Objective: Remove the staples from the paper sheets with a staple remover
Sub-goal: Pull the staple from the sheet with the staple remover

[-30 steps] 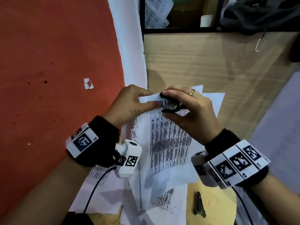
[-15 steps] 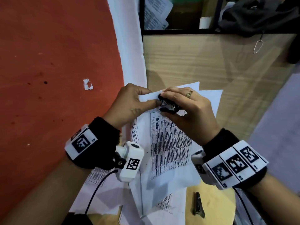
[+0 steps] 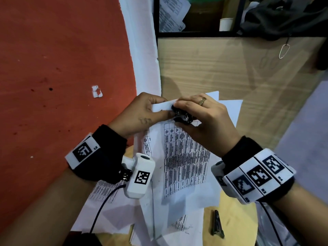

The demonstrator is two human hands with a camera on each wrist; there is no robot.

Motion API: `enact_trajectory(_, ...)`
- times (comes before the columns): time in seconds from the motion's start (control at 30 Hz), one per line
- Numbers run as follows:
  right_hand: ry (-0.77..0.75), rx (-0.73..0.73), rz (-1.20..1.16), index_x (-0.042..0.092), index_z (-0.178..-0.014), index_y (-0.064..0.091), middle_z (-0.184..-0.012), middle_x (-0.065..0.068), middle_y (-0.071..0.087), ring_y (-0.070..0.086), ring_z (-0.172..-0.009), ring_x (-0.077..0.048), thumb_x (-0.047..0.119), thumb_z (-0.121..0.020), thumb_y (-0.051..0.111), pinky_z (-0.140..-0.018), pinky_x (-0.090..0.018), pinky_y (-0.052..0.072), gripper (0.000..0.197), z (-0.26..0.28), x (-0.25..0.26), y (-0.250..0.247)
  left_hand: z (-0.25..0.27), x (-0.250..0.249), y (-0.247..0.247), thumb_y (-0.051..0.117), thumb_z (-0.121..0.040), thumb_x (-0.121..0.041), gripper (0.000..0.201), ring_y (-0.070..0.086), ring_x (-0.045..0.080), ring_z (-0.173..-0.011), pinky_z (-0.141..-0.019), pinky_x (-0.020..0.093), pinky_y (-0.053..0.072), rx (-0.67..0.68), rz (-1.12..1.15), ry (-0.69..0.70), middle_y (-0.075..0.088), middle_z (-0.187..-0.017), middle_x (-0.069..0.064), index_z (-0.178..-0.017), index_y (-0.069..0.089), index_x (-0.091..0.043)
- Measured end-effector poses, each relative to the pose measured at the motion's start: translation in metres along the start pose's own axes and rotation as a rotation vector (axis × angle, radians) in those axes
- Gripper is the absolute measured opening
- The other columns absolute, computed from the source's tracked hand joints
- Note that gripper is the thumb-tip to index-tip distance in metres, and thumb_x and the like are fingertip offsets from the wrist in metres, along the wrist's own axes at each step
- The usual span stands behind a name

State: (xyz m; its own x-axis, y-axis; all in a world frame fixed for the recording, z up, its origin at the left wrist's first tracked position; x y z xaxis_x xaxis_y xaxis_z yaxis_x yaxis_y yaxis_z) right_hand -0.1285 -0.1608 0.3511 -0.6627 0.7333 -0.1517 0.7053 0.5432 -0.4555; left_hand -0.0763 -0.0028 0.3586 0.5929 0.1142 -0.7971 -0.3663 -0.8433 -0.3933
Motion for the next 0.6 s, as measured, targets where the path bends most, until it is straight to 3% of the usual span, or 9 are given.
enact_trajectory(0.13,0.013,-0.006,0.020,0.000,-0.092,0.070,-0.094,-0.010,0.070,0.063,-0.078,-0.033,0.006,-0.072,0.073,-0.068,-0.038,0.051,0.021,-0.0004,-0.0006,0.0006,0.0011,-0.0038,-0.0014,0.067,-0.084,-0.005,0.012,0.058,0.004,-0.072,-0.067,0.017,0.045,0.017,-0.015,-0.013,0.067,-0.082,0.007,-0.093,0.070,0.002)
enact_trajectory(0.3,0.060,-0.022,-0.005,0.001,-0.090,0.069,-0.092,-0.009,0.069,0.064,-0.079,-0.030,0.005,-0.069,0.074,-0.070,-0.033,0.050,0.022,0.0000,0.0011,0.0011,0.0024,-0.0036,-0.0016,0.066,-0.083,-0.004,0.006,0.059,0.002,-0.066,-0.061,0.014,0.046,0.012,0.040,-0.050,0.066,-0.076,0.003,-0.087,0.070,-0.005)
enact_trajectory(0.47,0.189,-0.046,-0.180,0.004,-0.092,0.069,-0.093,-0.004,0.069,0.063,-0.084,-0.019,0.011,-0.072,0.075,-0.068,-0.039,0.056,0.023,0.0033,0.0021,0.0012,0.0035,-0.0039,-0.0005,0.070,-0.069,-0.019,0.030,0.064,0.015,-0.074,-0.067,0.020,0.052,-0.015,0.144,-0.071,0.069,-0.088,0.015,-0.092,0.069,0.002)
enact_trajectory(0.6,0.313,-0.075,-0.350,0.005,-0.094,0.069,-0.093,-0.001,0.069,0.064,-0.087,-0.013,0.012,-0.069,0.078,-0.074,-0.037,0.055,0.027,0.0060,0.0006,-0.0025,0.0022,-0.0025,0.0003,0.069,-0.072,-0.014,0.033,0.063,0.021,-0.078,-0.067,0.021,0.051,-0.055,0.168,-0.074,0.068,-0.094,0.023,-0.096,0.067,0.008)
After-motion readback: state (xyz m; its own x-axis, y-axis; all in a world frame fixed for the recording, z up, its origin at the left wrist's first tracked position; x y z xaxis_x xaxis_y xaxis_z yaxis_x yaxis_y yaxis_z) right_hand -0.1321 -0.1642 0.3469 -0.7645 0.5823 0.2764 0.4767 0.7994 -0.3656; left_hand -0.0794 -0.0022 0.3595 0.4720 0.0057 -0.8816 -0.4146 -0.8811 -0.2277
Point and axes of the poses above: each hand's wrist, its own z-axis away from the middle knuckle, its own y-axis out of the palm, x = y × z, the point moved 2 cm from there along -z, towards the middle knuckle
